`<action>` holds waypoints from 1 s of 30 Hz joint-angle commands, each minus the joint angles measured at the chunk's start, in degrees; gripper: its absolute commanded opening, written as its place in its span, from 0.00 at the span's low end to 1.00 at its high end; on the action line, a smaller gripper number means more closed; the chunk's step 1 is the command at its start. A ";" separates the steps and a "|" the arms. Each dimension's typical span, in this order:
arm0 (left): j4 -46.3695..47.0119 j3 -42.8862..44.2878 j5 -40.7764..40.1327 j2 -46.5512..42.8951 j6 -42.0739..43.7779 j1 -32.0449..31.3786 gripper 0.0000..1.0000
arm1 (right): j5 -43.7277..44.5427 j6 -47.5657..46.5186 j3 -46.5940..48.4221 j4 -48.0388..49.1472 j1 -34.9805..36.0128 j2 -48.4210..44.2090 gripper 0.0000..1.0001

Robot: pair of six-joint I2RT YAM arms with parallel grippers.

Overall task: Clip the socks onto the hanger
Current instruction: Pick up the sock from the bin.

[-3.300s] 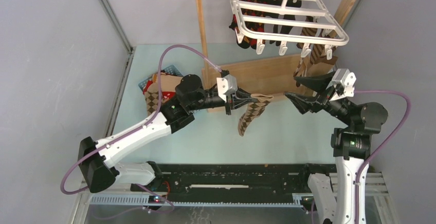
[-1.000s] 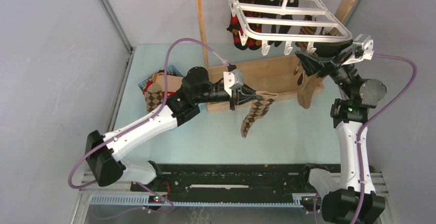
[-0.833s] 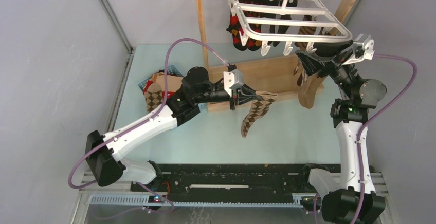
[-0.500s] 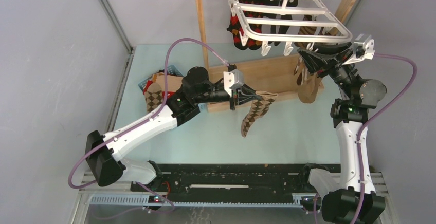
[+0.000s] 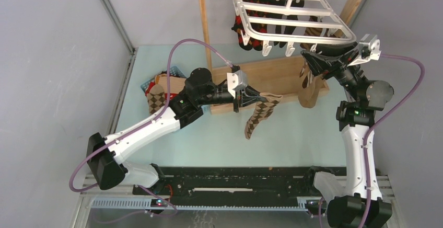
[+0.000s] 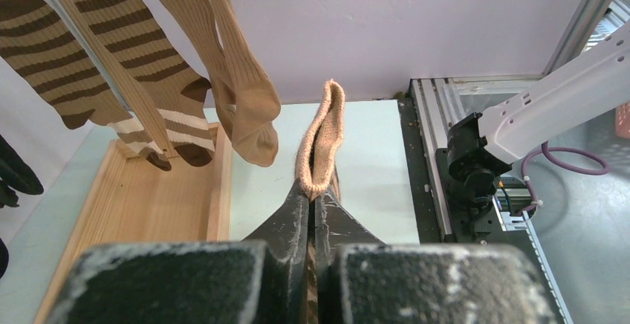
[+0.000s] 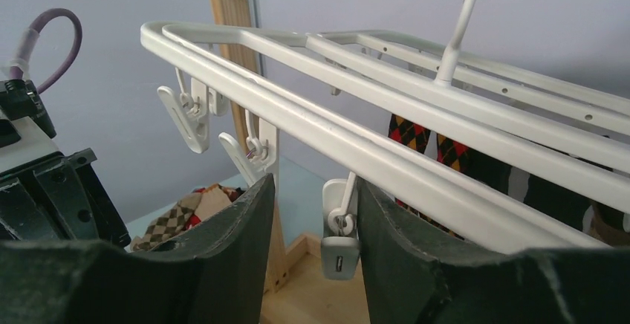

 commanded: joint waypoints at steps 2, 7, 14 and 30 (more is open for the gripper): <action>1.98 4.31 1.04 -0.66 -0.78 0.21 0.01 | -2.29 0.83 2.15 1.10 -0.75 -0.60 0.58; 2.07 4.44 1.04 -0.68 -1.08 0.13 0.01 | -7.33 4.54 1.70 6.22 -2.59 1.06 0.65; 1.61 5.96 0.80 0.47 -1.28 0.15 0.01 | -10.59 7.98 1.54 13.87 -3.15 3.87 0.69; -0.63 9.40 1.13 2.72 -0.58 0.15 0.01 | -11.36 12.02 1.53 18.52 -4.43 4.79 0.70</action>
